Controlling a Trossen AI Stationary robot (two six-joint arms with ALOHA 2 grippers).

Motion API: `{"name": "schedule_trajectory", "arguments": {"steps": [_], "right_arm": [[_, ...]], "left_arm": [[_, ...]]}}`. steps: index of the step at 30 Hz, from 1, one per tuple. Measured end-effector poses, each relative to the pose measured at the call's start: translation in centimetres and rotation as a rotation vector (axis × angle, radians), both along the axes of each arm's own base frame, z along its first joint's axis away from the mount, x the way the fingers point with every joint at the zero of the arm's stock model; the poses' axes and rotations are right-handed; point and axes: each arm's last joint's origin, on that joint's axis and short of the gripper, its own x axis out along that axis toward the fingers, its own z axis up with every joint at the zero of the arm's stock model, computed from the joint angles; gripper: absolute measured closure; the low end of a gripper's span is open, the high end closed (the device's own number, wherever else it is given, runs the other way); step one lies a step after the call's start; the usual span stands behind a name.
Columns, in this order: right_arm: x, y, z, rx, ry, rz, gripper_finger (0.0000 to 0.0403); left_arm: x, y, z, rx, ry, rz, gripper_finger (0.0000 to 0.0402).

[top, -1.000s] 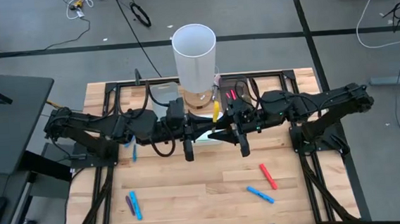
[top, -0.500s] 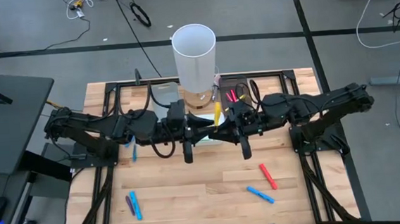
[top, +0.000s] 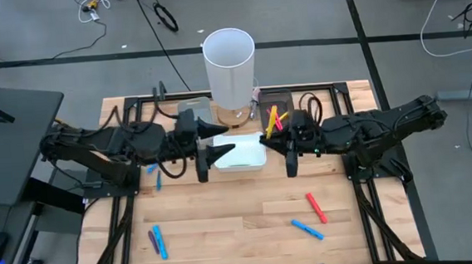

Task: Pick & Place Markers
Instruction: Put the yellow marker pen into the black bin

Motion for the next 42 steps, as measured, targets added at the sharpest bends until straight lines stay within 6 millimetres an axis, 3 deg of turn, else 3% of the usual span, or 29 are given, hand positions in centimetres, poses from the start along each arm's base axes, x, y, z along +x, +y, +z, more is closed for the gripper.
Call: {"name": "schedule_trajectory", "arguments": {"steps": [8, 12, 19, 25, 33, 42], "right_arm": [[-0.8, -0.6, -0.4, -0.068, 0.019, -0.325, 0.0383], [-0.9, -2.0, -0.6, -0.096, 0.030, -0.466, 0.0383], [-0.7, -6.7, 0.0, -0.071, 0.073, -0.564, 0.0383], [-1.7, -11.0, 0.4, 0.010, 0.167, -0.603, 0.0383], [-3.1, -15.5, -0.7, 0.153, 0.309, -0.596, 0.0383], [-3.4, -20.5, -3.3, 0.342, 0.462, -0.590, 0.0383]], "left_arm": [[-1.4, 0.4, 0.2, -0.041, 0.034, -0.004, 0.0143], [-1.7, 0.4, -0.2, -0.043, 0.080, -0.013, 0.0143], [-1.8, 0.5, -0.5, -0.041, 0.117, -0.029, 0.0143], [-1.7, 0.7, -0.5, -0.038, 0.114, -0.001, 0.0143], [-1.5, 1.5, -0.4, -0.066, 0.098, 0.034, 0.0143], [-1.4, 1.7, 0.1, -0.046, 0.050, 0.051, 0.0143]]}}
